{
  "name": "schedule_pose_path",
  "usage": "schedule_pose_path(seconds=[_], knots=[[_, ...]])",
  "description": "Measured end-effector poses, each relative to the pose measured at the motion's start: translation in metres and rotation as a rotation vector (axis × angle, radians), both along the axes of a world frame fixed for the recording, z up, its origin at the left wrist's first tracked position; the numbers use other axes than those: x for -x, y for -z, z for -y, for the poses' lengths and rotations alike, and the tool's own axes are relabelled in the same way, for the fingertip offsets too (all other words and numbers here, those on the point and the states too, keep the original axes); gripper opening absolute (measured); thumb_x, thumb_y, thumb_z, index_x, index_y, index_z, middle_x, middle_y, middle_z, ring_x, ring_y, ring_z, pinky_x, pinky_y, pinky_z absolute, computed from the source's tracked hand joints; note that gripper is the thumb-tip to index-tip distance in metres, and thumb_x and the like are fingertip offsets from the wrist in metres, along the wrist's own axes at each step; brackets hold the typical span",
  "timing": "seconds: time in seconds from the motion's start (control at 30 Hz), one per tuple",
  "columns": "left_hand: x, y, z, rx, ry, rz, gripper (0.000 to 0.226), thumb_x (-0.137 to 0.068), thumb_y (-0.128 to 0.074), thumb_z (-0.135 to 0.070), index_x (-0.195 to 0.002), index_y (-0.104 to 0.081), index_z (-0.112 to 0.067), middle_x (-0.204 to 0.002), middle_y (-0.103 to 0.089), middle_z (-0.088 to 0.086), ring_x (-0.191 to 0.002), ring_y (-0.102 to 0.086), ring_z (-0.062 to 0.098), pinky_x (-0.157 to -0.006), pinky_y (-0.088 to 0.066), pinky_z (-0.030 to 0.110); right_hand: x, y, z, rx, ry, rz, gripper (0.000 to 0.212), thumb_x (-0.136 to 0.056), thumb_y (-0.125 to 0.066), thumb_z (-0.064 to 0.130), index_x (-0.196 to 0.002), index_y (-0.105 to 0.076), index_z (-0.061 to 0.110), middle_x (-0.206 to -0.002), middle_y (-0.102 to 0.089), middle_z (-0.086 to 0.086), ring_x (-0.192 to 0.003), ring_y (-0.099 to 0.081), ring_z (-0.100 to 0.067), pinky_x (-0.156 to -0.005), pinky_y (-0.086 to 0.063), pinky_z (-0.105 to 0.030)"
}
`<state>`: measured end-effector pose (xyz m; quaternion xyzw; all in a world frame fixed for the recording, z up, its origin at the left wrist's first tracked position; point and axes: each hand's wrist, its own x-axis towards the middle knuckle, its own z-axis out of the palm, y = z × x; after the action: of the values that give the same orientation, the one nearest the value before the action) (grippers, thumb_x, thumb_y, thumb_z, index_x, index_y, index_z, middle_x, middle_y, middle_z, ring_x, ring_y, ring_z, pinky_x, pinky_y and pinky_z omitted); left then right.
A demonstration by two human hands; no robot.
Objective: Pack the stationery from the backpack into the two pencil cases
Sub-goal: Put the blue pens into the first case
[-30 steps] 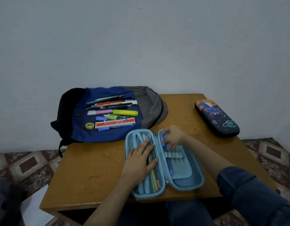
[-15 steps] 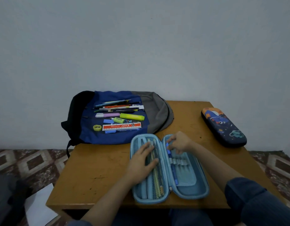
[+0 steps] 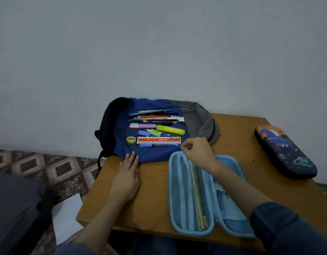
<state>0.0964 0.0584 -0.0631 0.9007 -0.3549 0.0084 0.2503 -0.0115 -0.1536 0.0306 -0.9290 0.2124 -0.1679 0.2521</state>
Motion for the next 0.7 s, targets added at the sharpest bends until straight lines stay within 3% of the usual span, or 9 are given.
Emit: schedule_pose_path(seconds=[0.1, 0.17, 0.33, 0.47, 0.7], knots=[[-0.001, 0.000, 0.000, 0.014, -0.002, -0.004, 0.050, -0.101, -0.023, -0.031, -0.147, -0.022, -0.013, -0.157, -0.010, -0.003, -0.137, 0.007, 0.002, -0.113, 0.004, 0.021, -0.020, 0.003, -0.013, 0.043, -0.020, 0.012, 0.019, -0.087, -0.056, 0.013, -0.094, -0.073, 0.007, -0.086, -0.073, -0.009, -0.083, -0.065, -0.023, -0.074, -0.054, -0.033], [-0.001, -0.001, -0.001, 0.034, -0.007, -0.016, 0.057, -0.097, -0.018, -0.041, -0.146, -0.024, -0.014, -0.156, -0.011, -0.005, -0.135, 0.006, -0.001, -0.113, 0.001, 0.020, -0.036, 0.007, -0.021, 0.064, -0.051, -0.024, 0.021, -0.088, -0.056, 0.013, -0.100, -0.071, 0.009, -0.098, -0.072, -0.007, -0.094, -0.063, -0.023, -0.079, -0.053, -0.034], [-0.001, -0.003, -0.001, 0.055, -0.029, -0.034, 0.062, -0.091, -0.015, -0.044, -0.146, -0.027, -0.018, -0.155, -0.014, -0.008, -0.135, 0.005, -0.002, -0.118, -0.012, 0.026, -0.067, 0.024, -0.032, 0.247, -0.120, -0.249, 0.037, -0.091, -0.054, 0.022, -0.127, -0.055, 0.014, -0.130, -0.054, -0.003, -0.123, -0.042, -0.027, -0.096, -0.039, -0.039], [0.000, -0.004, -0.001, 0.022, -0.031, -0.037, 0.050, -0.100, -0.025, -0.040, -0.147, -0.023, -0.021, -0.156, -0.010, -0.009, -0.134, 0.008, -0.004, -0.118, -0.014, 0.025, -0.079, 0.031, -0.031, 0.330, -0.120, -0.304, 0.038, -0.092, -0.053, 0.020, -0.129, -0.050, 0.012, -0.132, -0.048, -0.004, -0.124, -0.038, -0.028, -0.093, -0.041, -0.040], [0.000, -0.005, 0.000, 0.009, -0.033, -0.043, 0.052, -0.099, -0.029, -0.040, -0.147, -0.023, -0.022, -0.156, -0.010, -0.009, -0.136, 0.005, -0.003, -0.117, -0.020, 0.029, -0.085, 0.036, -0.030, 0.403, -0.118, -0.340, 0.032, -0.095, -0.051, 0.020, -0.124, -0.055, 0.010, -0.127, -0.053, -0.009, -0.118, -0.045, -0.028, -0.088, -0.045, -0.036]])
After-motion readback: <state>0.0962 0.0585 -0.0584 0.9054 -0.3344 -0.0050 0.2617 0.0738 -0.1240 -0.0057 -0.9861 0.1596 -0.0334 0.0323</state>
